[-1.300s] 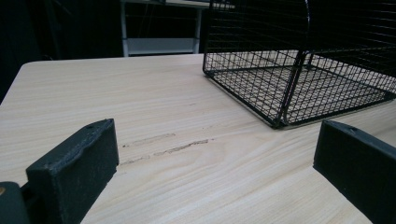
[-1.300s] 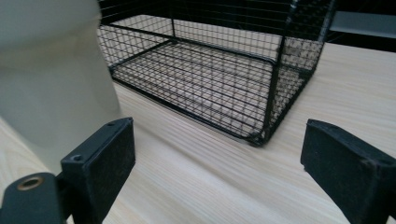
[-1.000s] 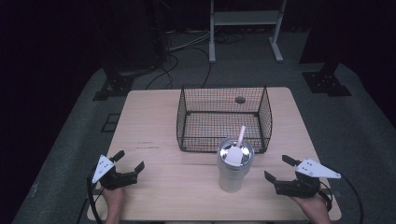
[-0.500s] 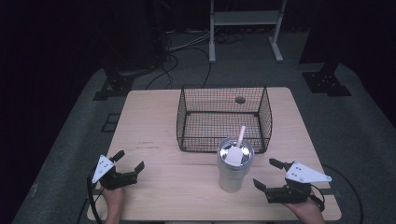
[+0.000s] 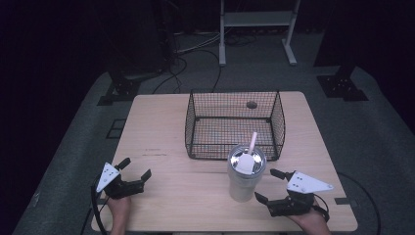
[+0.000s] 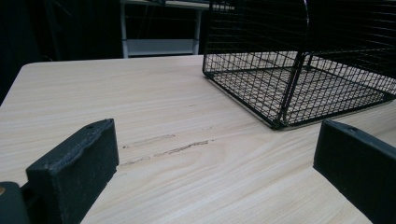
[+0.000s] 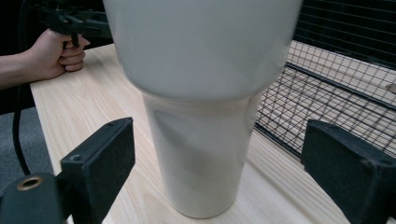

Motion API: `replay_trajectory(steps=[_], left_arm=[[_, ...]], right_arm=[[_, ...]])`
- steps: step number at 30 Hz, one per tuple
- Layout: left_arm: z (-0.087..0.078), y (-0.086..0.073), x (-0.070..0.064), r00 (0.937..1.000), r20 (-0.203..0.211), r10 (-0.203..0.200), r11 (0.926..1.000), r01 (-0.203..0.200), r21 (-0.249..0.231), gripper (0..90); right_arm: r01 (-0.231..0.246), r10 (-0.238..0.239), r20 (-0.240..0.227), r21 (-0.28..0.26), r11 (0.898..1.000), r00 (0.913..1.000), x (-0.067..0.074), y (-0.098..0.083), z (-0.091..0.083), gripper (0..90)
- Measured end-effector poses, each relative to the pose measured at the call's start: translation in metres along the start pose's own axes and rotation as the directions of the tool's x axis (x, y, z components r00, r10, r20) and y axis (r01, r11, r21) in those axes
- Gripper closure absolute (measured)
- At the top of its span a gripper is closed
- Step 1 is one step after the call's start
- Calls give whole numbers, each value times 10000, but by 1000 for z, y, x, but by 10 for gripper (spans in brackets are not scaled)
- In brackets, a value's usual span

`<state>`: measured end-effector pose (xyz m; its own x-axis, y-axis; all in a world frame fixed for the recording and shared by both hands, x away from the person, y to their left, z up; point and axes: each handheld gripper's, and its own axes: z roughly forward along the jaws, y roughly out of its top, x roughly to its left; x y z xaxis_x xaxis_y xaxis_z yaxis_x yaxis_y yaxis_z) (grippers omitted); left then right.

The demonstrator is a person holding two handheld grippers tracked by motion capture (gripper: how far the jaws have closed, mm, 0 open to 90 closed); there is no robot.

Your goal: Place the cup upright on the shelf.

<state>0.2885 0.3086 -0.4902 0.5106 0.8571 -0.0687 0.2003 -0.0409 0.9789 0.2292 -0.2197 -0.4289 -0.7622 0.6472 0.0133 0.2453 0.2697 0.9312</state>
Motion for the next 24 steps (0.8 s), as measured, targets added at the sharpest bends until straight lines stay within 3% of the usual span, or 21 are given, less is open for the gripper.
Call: replay_trajectory(steps=[24], left_arm=[[-1, 0, 1, 10000, 4, -44, 10000, 44, -68, 0]], right_arm=[[-122, 119, -474, -50, 9999, 9988, 5, 2, 30, 94]])
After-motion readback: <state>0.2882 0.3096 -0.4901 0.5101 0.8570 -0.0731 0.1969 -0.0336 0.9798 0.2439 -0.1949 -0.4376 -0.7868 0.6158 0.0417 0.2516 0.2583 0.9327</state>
